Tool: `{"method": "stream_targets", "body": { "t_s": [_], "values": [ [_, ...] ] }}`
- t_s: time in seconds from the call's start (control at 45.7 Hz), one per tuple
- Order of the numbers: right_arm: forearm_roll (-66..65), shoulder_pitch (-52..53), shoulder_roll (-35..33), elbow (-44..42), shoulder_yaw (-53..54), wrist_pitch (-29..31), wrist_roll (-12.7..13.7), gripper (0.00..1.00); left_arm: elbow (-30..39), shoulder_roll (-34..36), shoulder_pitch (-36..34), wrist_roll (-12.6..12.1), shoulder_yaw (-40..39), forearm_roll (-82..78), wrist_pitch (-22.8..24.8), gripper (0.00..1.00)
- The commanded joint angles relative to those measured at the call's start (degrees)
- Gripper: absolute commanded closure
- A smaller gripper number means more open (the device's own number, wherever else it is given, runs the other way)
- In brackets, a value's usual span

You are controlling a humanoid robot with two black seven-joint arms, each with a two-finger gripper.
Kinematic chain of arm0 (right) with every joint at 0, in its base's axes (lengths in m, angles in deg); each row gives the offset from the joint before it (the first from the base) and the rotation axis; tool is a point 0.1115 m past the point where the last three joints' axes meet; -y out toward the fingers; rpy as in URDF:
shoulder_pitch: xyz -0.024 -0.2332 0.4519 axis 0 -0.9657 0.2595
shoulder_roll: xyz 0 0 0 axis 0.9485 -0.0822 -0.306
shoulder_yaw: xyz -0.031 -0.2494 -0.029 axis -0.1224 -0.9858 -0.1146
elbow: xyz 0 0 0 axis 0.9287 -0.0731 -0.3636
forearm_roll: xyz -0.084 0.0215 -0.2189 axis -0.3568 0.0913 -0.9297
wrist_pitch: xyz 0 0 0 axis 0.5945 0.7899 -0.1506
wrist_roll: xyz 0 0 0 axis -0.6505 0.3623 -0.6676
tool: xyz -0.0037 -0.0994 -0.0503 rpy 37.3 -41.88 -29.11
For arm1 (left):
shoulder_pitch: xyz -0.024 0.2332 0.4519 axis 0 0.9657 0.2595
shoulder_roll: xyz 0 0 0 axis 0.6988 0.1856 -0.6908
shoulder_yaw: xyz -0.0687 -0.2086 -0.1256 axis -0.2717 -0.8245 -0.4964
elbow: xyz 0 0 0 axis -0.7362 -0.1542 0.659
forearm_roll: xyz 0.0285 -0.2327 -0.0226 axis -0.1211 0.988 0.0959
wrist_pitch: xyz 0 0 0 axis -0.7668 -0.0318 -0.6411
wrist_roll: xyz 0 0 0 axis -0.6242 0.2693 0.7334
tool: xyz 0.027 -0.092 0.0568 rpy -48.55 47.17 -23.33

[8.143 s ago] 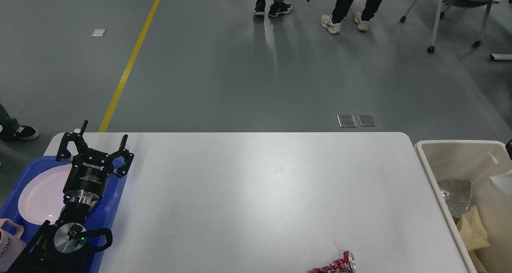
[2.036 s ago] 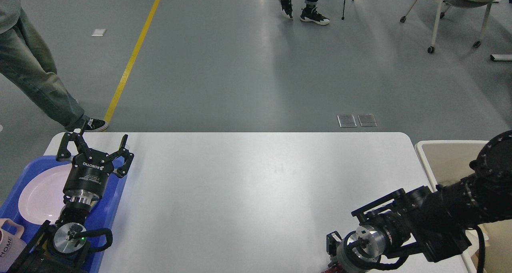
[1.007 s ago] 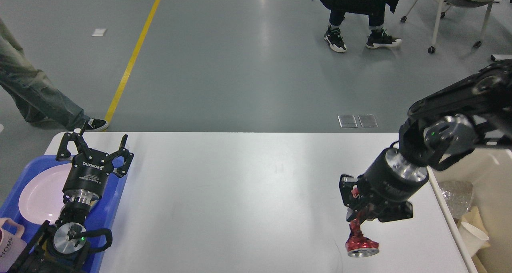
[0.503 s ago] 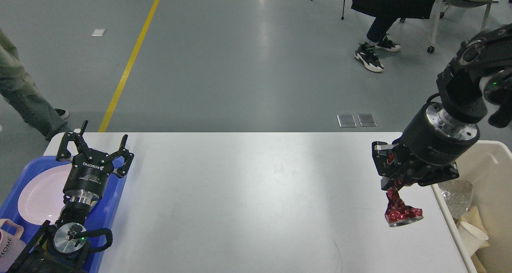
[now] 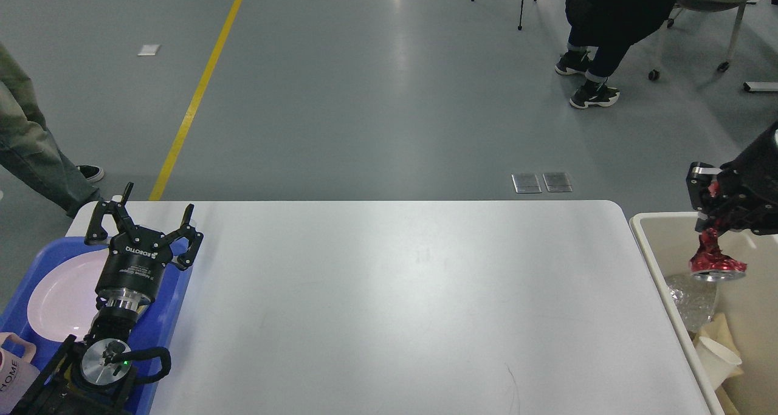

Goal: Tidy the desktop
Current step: 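Carry the can to the bin and release it inside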

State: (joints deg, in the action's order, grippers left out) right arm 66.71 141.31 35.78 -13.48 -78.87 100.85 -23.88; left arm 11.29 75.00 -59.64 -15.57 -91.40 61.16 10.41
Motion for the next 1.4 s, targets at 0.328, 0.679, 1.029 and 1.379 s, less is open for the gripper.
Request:
{"method": "stream_targets", "body": {
  "t_s": [0.328,0.679,1.029,1.379],
  "values": [
    [-1.31,-40.55,-6.48,-36.75,16.38,-6.41,-0.10,1.00,0.00,-0.03,0.00,0.00,0.00,0.00,0.07,0.03],
    [-1.40,-73.95,5.65,-57.41,21.31,-35.92,-5.02,1.00,0.00,-0.03,0.00,0.09,0.00,0.00,0.07,0.03],
    [-3.42,-87.15,12.77,-66.83,17.71,-44.21,-5.46,1.00,0.00,-0.03,0.00,0.09,0.00,0.00,-0.02,0.03],
    [-3.33,-89.18,13.92,-66.83,18.32,-45.00,-5.20,1.00,0.00,-0.03,0.00,0.09,0.00,0.00,-0.02,0.03]
  ]
}}
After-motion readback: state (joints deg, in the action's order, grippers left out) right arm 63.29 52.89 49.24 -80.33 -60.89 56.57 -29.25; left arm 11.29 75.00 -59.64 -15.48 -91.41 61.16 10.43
